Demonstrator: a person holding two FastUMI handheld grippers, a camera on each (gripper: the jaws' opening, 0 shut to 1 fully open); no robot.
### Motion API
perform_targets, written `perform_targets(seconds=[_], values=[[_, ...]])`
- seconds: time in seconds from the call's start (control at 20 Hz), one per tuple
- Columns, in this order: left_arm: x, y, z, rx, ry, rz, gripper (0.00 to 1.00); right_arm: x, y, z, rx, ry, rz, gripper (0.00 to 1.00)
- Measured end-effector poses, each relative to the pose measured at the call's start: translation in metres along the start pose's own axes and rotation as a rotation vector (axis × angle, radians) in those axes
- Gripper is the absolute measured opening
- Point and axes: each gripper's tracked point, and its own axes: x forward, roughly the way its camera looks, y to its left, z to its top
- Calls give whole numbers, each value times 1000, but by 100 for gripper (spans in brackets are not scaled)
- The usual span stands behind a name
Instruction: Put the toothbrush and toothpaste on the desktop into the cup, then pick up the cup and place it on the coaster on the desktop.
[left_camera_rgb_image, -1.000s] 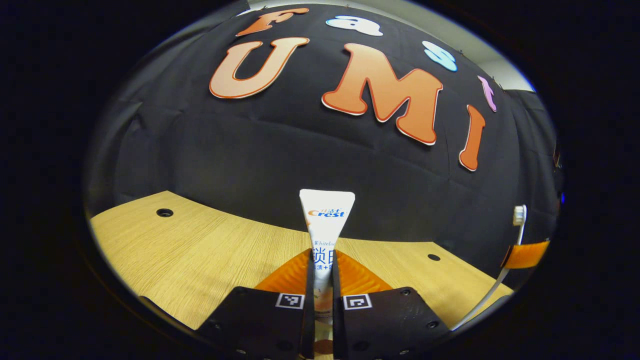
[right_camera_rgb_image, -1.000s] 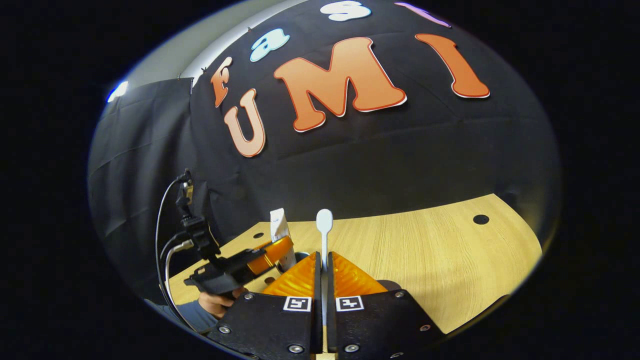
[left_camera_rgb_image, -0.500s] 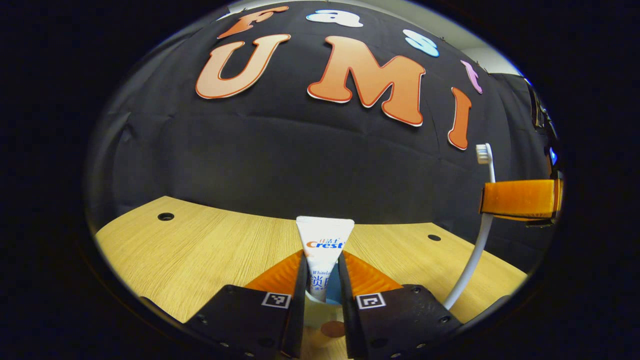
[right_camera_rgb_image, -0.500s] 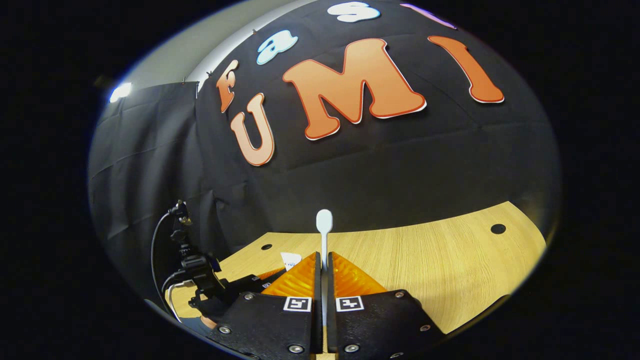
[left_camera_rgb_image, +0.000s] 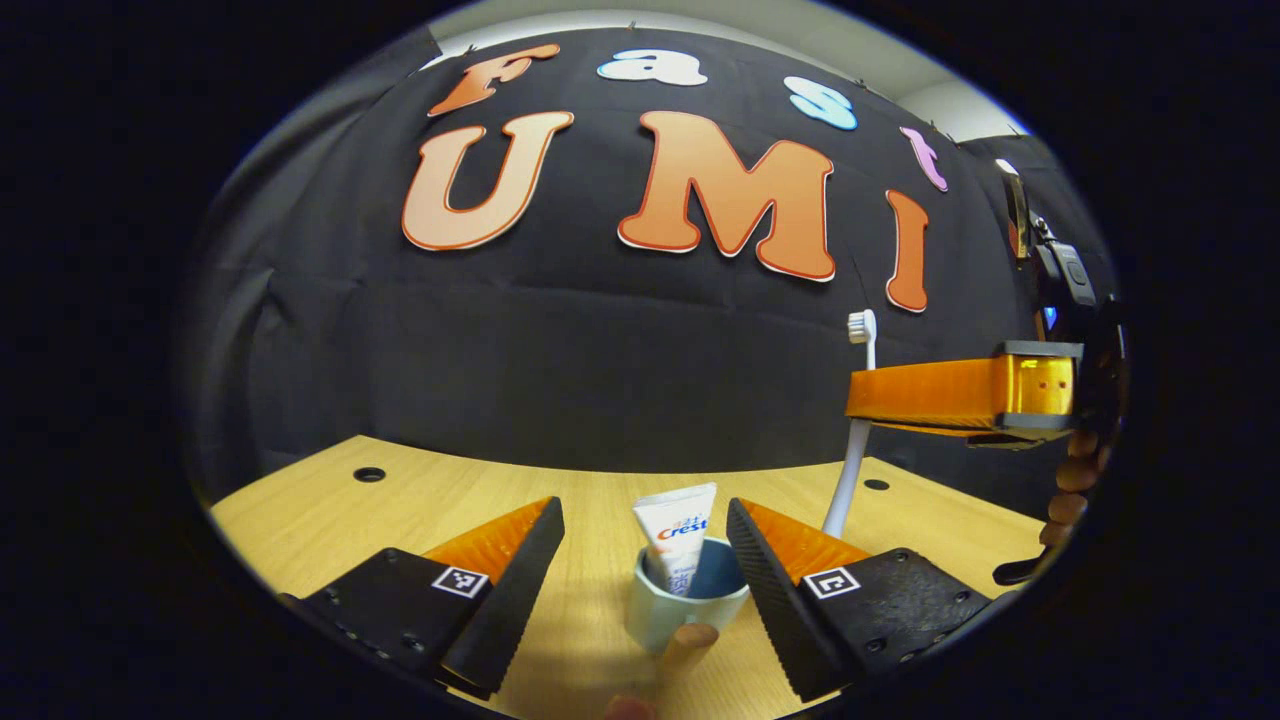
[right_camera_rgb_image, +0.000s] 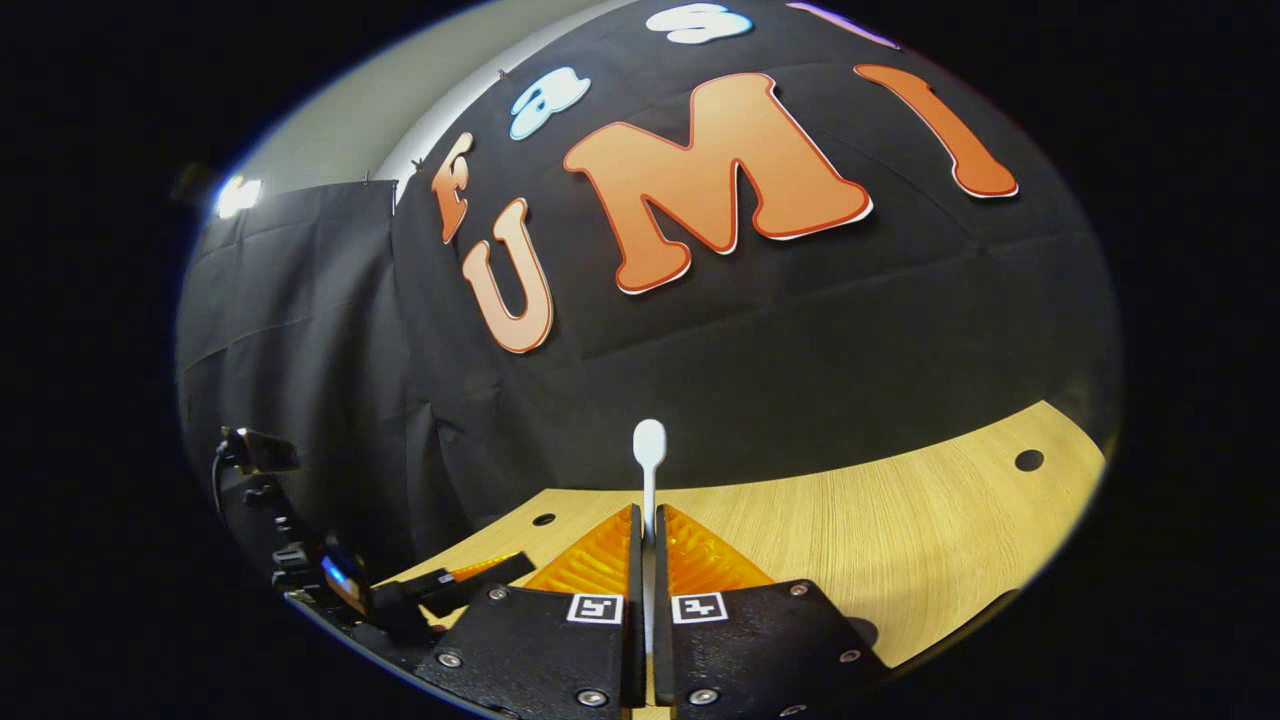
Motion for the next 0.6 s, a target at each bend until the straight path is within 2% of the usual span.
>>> perform_targets(seconds=[0.35, 0.6], values=[[-18, 26, 3, -1, -30, 33, 98, 28, 4, 4, 64, -58, 22, 4], [-13, 23, -11, -8, 5, 28, 98, 40, -2, -20, 52, -12, 10, 4]])
